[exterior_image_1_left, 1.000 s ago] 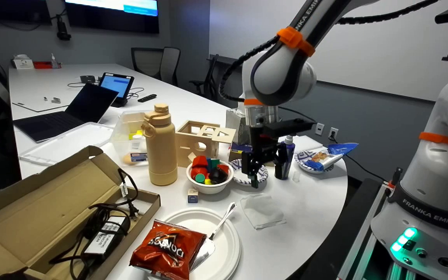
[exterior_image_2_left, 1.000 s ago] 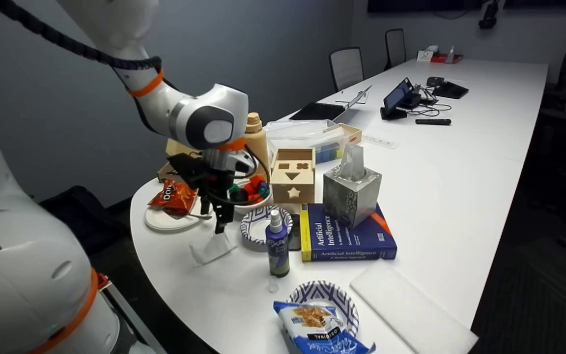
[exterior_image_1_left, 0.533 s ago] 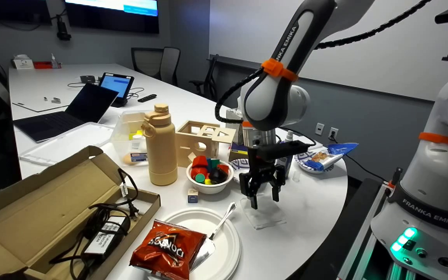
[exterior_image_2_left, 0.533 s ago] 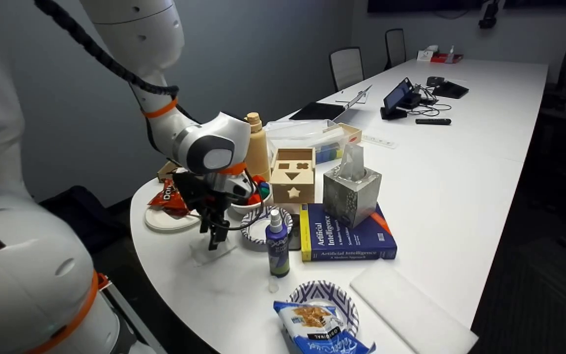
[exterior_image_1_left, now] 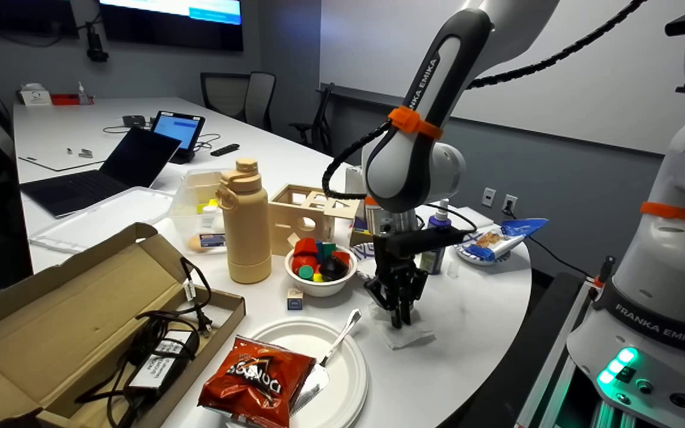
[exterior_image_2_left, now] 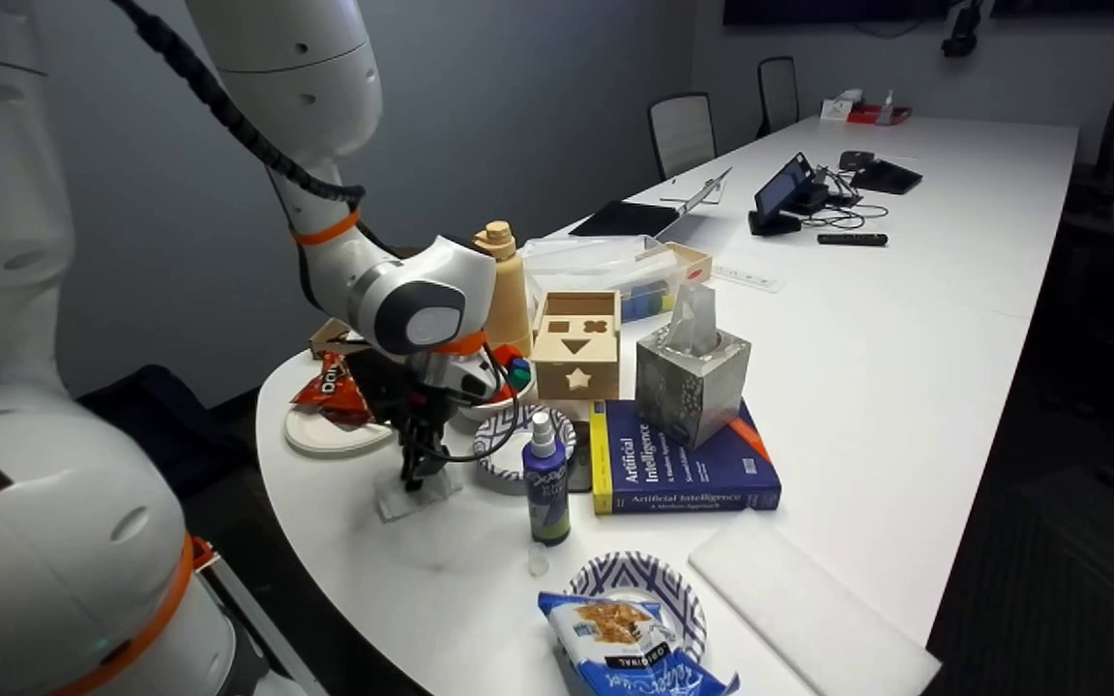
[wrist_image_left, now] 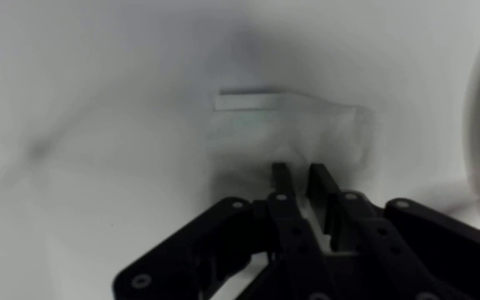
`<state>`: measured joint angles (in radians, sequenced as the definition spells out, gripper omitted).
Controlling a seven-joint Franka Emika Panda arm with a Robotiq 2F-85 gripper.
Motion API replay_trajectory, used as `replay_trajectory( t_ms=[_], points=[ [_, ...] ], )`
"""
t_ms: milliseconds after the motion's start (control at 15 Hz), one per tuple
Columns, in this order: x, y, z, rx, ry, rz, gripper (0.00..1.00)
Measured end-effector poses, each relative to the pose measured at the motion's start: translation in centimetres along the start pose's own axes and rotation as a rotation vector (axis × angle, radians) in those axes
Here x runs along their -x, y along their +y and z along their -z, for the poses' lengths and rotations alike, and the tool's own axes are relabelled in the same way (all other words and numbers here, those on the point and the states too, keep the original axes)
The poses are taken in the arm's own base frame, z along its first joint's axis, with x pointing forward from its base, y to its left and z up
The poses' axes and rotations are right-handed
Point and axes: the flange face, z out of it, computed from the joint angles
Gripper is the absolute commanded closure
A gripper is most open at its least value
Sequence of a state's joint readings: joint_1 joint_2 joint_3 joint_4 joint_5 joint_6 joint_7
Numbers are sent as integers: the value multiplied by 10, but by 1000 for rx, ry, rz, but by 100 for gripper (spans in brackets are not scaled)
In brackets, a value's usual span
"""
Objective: Wipe the inside of the bowl with tissue paper
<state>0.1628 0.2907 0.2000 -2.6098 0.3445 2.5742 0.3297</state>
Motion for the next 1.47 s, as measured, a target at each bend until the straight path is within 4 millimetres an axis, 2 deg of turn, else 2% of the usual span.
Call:
replay_trajectory(
  t_ms=[667, 867, 1133, 1467],
  points=[
    [1, -4, 5, -23, 4, -23, 99],
    [5, -5, 21, -32, 22, -35, 99],
    [12, -2, 54, -43, 73, -94, 99],
    [6, 5, 83, -32, 158, -150, 99]
  ],
)
